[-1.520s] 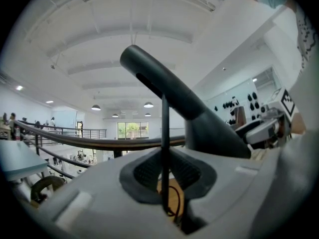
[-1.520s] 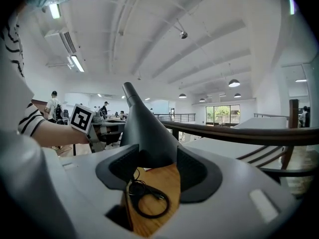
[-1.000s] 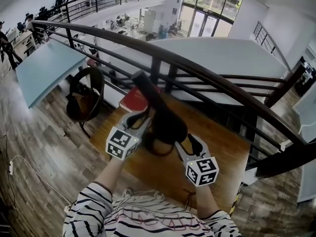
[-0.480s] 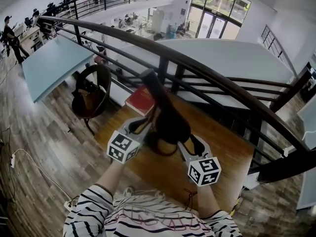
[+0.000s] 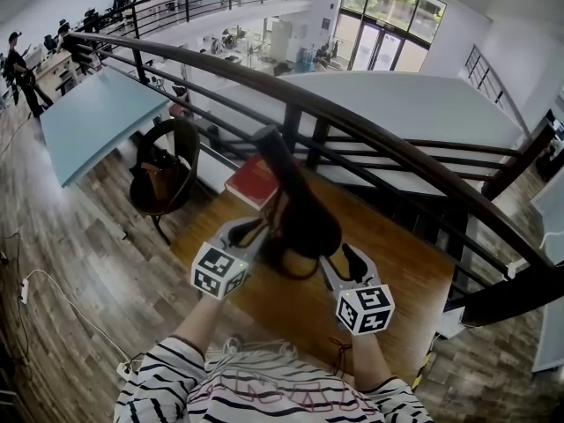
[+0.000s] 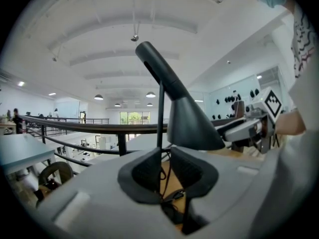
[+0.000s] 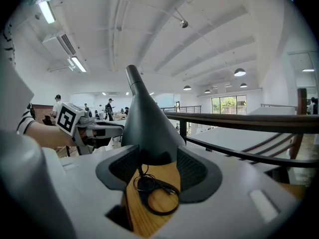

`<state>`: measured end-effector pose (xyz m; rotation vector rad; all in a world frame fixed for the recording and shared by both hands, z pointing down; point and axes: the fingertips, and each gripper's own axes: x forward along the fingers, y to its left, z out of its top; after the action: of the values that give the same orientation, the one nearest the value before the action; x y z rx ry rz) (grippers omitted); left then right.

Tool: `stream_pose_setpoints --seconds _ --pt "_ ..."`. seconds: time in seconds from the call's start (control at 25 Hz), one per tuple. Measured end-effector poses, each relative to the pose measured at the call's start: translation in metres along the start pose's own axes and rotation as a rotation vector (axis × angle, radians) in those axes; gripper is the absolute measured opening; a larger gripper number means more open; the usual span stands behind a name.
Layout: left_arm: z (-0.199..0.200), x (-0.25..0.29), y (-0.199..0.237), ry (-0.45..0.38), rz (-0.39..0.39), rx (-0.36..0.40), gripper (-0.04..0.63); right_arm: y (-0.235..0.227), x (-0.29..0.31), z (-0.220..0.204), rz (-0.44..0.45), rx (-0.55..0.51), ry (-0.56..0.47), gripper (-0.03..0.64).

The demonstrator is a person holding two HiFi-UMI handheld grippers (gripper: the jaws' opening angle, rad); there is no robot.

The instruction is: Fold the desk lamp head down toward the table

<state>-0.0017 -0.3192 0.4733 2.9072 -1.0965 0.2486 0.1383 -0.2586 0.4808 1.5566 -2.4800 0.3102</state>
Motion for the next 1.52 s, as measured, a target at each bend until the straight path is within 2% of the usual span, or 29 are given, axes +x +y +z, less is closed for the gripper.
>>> stream_pose_setpoints --seconds 0.52,0.68,1.08,1.28,1.44,1.52 --pt "-0.025 -0.027 -0.024 0.003 -0.014 -0.051 0.057 0.013 -0.024 -0.023 -0.042 0.084 -0.011 0.217" --pt "-0.033 -0.038 -0.031 0.016 -0.032 -0.056 0.052 0.020 -0.032 -0.032 -0.069 0.117 -0.028 0.187" --pt "-0.060 -0.053 -0.047 0.057 -0.108 -0.089 0.013 0.024 -0.050 -0.066 -0.154 0.164 0.023 0.127" --pt "-0.063 -0.051 -0.055 0.062 -0.145 -0.087 0.003 0.025 -0.063 -0.080 -0.211 0.180 0.034 0.076" --pt "-0.066 -0.052 -0.063 0.062 -0.173 -0.075 0.002 0.026 -0.071 -0.086 -0.247 0.193 0.024 0.006" --pt "-0.069 -0.051 -0.068 0.064 -0.190 -0.071 0.002 0.027 -0.075 -0.089 -0.261 0.200 0.020 0.003"
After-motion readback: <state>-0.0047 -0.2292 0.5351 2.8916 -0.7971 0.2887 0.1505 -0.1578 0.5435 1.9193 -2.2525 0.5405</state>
